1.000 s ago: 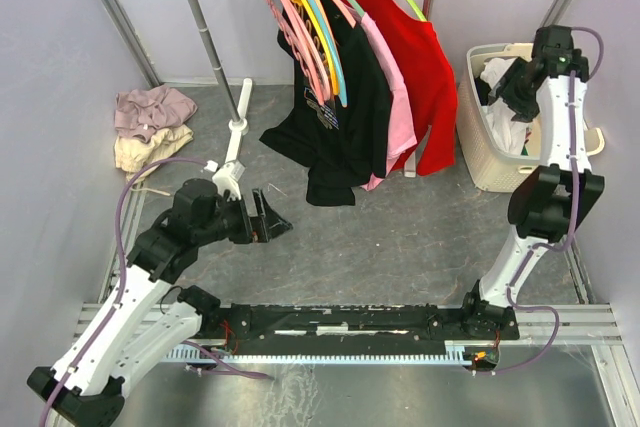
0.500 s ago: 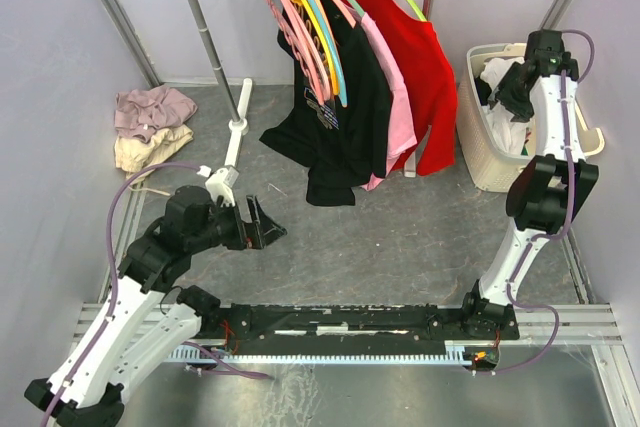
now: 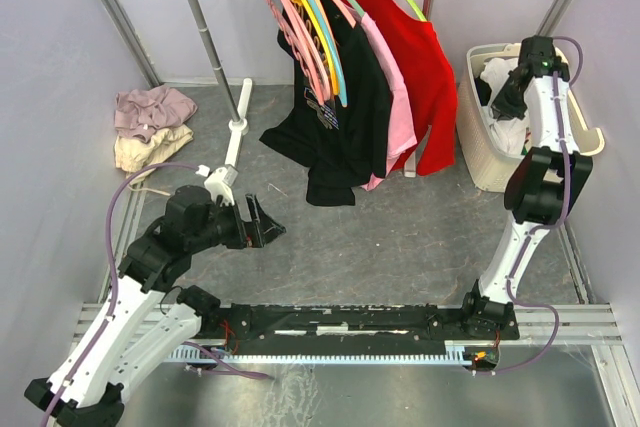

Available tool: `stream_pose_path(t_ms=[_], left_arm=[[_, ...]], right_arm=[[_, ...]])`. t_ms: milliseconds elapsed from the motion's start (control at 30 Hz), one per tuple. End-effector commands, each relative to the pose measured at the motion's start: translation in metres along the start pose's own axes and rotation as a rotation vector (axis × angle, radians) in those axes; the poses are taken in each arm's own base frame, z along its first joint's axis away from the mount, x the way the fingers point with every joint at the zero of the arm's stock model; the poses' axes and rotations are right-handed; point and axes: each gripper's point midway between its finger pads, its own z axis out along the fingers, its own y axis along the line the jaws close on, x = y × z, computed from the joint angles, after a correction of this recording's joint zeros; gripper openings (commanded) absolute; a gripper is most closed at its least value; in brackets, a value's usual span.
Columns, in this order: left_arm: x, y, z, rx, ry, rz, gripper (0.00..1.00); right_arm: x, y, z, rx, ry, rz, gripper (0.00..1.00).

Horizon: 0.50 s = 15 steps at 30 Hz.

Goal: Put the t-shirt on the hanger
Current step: Pick up the T-shirt and place it in the bin.

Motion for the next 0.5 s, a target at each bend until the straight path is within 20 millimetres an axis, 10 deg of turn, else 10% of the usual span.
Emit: stream_pose_path(t_ms=[0, 467], left_arm=[[-0.024, -0.016, -0.006, 0.032, -0.072, -0.02, 0.99], [-0.032, -0.021, -0.013, 0.031, -0.095, -0.012, 0.99]], right_arm=[[-0.021, 0.009, -0.025, -0.052, -0.083, 0.007, 0.01], [-0.071, 0.014, -0.204, -0.264, -0.421, 0.081, 0.01]])
